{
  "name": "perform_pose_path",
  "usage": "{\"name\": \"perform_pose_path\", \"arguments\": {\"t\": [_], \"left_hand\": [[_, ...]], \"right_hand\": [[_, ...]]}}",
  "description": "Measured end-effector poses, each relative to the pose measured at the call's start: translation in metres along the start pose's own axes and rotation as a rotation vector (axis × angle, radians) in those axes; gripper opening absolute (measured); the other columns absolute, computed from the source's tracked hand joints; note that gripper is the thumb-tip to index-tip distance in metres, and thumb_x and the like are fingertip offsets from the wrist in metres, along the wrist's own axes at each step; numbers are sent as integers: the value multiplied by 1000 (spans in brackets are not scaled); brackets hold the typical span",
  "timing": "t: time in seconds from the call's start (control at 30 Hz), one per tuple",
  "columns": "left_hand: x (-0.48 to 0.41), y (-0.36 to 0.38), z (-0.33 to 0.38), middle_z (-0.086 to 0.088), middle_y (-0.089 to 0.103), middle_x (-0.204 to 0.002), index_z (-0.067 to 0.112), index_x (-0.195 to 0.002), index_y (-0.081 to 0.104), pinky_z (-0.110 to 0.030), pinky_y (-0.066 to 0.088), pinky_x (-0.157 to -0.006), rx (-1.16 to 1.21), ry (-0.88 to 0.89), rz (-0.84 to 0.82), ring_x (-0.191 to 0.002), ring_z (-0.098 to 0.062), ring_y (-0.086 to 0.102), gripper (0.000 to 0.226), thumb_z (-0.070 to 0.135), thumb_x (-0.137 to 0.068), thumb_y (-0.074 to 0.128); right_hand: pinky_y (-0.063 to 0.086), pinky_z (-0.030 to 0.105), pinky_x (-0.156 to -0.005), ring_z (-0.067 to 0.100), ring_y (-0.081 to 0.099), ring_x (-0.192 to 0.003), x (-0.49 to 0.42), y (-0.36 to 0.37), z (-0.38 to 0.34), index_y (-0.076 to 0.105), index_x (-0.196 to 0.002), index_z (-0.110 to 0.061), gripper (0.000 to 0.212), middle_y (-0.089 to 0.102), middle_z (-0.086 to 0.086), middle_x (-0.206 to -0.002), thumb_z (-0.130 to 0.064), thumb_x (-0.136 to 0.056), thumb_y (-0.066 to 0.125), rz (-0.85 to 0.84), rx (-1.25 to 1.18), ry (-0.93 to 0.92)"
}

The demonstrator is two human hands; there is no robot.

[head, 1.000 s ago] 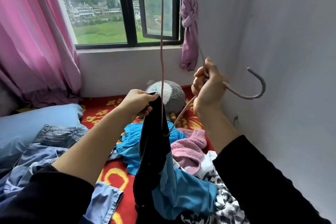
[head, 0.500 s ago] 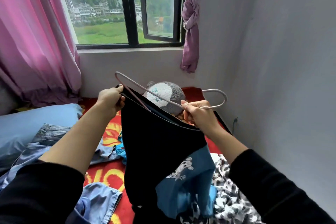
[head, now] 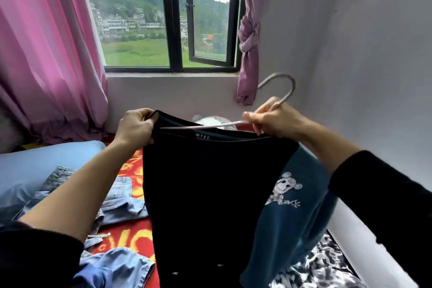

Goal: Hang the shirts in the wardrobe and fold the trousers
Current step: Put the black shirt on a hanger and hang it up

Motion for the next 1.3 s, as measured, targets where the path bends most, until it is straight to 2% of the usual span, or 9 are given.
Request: {"name": "perform_pose_path", "arguments": {"t": [0.2, 0.3, 0.4, 0.5, 0.57, 0.73, 1.07, 1.2, 1.3], "left_hand": [[9, 9, 48, 0, 49, -42, 10, -81, 67, -21, 40, -39, 7, 57, -157, -34, -12, 48, 20, 20, -94, 56], [21, 2, 49, -2, 59, -53, 17, -88, 68, -23, 46, -48, -14, 115, -255, -44, -15, 55, 11, 25, -91, 62], [15, -44, 48, 2, 63, -85, 27, -93, 69, -35, 49, -80, -253, 267, 26, -79, -15, 59, 26, 49, -84, 61], [15, -41, 32, 5, 55, -115, 36, -111, 64, -42, 28, -103, -545, 226, -105, -122, -20, 42, 48, 64, -79, 41], [20, -35, 26, 9, 60, -101, 32, -109, 63, -37, 31, -98, -572, 237, -154, -114, -21, 52, 39, 58, -88, 43], [36, -61, 64, 2, 60, -82, 19, -91, 54, -31, 35, -71, -359, 401, 71, -79, -21, 55, 14, 29, -97, 47], [78, -112, 92, 2, 57, -83, 13, -96, 52, -45, 35, -97, -472, 340, 334, -81, -21, 52, 18, 29, -98, 44], [107, -149, 91, 1, 57, -82, 14, -97, 53, -51, 35, -99, -481, 287, 506, -82, -20, 52, 15, 28, -98, 47], [135, -177, 92, 4, 55, -78, 13, -98, 54, -48, 34, -98, -520, 248, 606, -80, -21, 50, 14, 26, -98, 49]], "right_hand": [[34, 20, -40, 11, 40, -41, -37, 38, -45, 68, -72, 1, 41, 50, 2, -51, -34, -92, 62, -286, 125, 9], [38, 21, -42, 9, 43, -47, -51, 26, -57, 67, -83, 0, 25, 51, 1, -57, -24, -90, 66, -266, -11, 13], [38, 19, -41, 8, 46, -47, -60, 19, -64, 67, -92, 2, 15, 54, 2, -60, -12, -87, 67, -224, -94, 13], [38, 18, -41, 6, 48, -45, -66, 22, -79, 67, -94, 7, 15, 58, 4, -60, -7, -86, 67, -170, -139, -39], [40, 19, -47, 8, 50, -52, -70, 14, -95, 68, -96, 8, 18, 60, 6, -65, -8, -87, 67, -132, -156, -89], [42, 18, -52, 5, 51, -56, -71, -4, -142, 69, -93, 5, 15, 61, 5, -70, -9, -90, 63, -40, -75, -291], [48, 16, -61, 10, 57, -66, -58, 26, -193, 68, -97, 4, 20, 65, 9, -78, -14, -93, 61, -129, -106, -514], [48, 25, -68, 8, 60, -69, -64, 27, -187, 70, -80, -14, 39, 69, 0, -76, -53, -84, 65, -37, -32, -588], [40, 31, -58, 12, 47, -51, -66, 52, -152, 54, -57, -13, 59, 52, -7, -54, -69, -75, 60, -64, 139, -524]]}}
Point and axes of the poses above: each hand's wrist, its own x-axis away from the middle knuckle, its own y-axis out of the palm, z = x × y, the point moved 9 cm from there along -x, towards the middle knuckle
